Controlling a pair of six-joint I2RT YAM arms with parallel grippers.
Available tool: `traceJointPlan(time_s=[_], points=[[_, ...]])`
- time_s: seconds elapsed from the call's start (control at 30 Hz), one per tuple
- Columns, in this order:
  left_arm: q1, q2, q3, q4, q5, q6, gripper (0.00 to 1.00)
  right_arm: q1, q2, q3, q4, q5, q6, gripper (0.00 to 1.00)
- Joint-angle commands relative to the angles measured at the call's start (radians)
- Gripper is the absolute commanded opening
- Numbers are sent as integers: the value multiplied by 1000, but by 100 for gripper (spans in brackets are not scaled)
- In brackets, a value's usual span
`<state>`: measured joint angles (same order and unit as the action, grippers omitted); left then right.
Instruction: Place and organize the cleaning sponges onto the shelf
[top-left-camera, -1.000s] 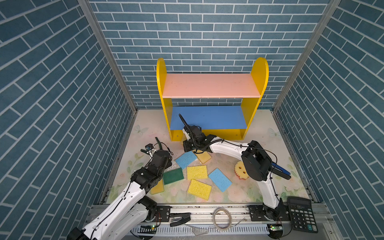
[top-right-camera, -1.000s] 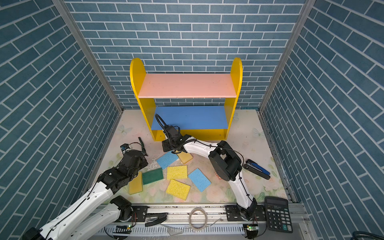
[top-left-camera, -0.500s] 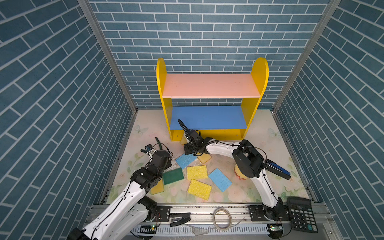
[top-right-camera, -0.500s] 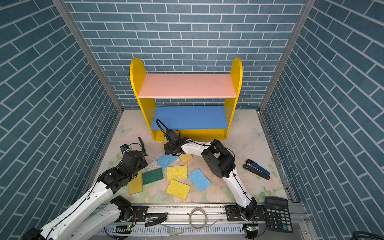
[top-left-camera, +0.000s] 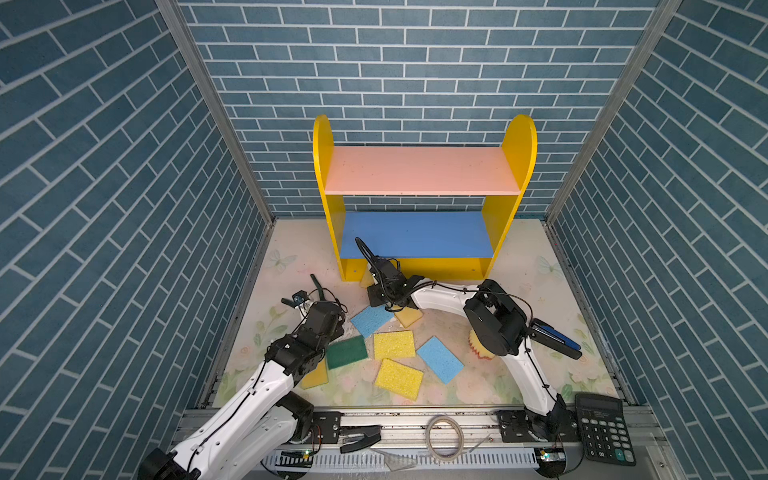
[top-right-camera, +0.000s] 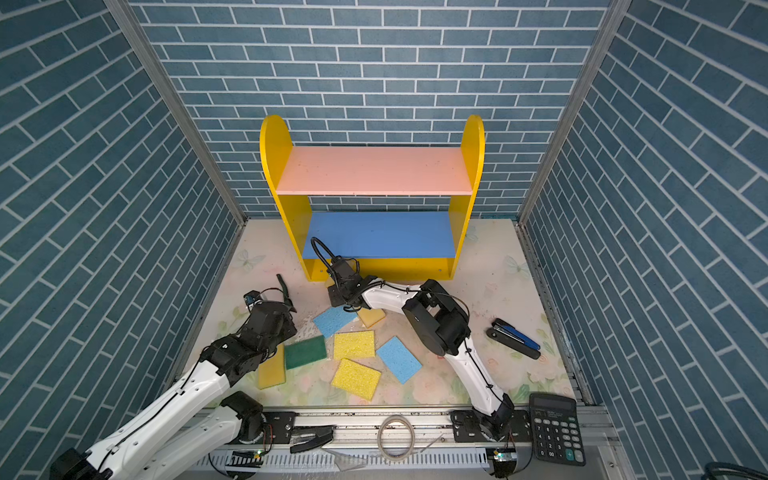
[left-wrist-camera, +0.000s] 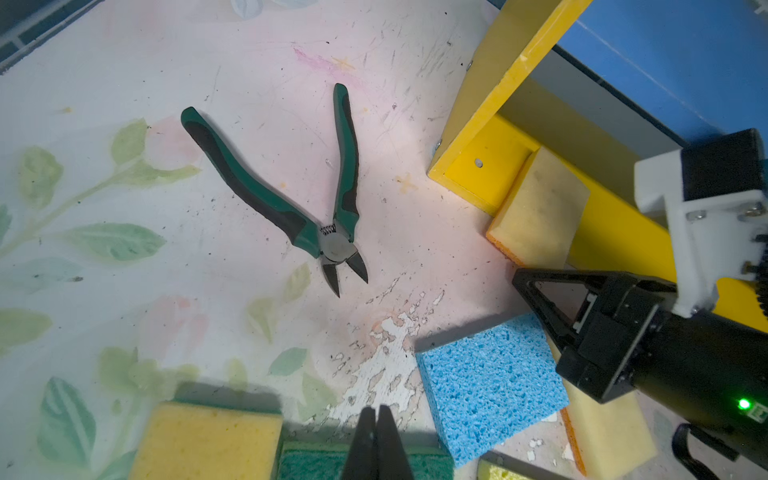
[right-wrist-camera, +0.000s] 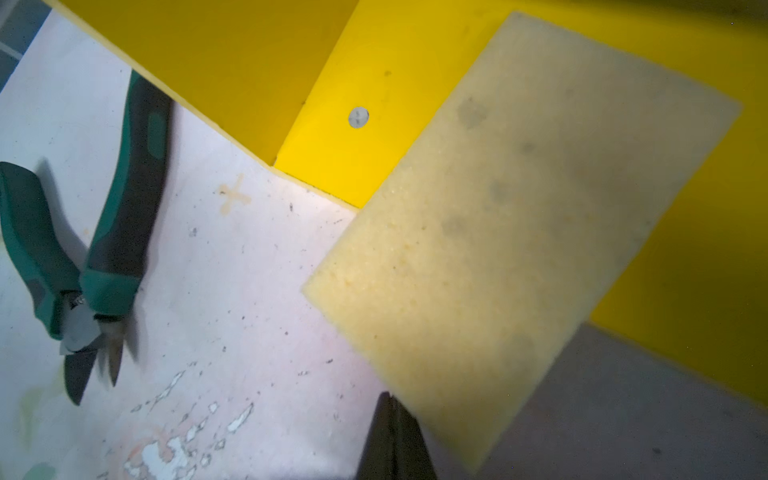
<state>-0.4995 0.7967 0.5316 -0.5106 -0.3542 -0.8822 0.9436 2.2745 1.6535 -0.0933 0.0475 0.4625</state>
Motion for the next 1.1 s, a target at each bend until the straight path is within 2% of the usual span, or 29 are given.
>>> traceJointPlan(time_s=[0.0,0.37,0.6,0.9,1.07], points=[[8,-4,-10,-9,-1,-1,5,-34,23,16,120,92,-31,0],[9,-4,-21,6,12,-19,5,-41,-17,-33,158,134,-20,0],[10,20,-48,83,59,-11,8,-42,-167,-185,200,81,104,0],[43,229,-52,442,286,134,9,-56,-358,-386,194,69,207,0],[136,382,-103,703,491,64,3,-91,-460,-501,193,64,266,0]])
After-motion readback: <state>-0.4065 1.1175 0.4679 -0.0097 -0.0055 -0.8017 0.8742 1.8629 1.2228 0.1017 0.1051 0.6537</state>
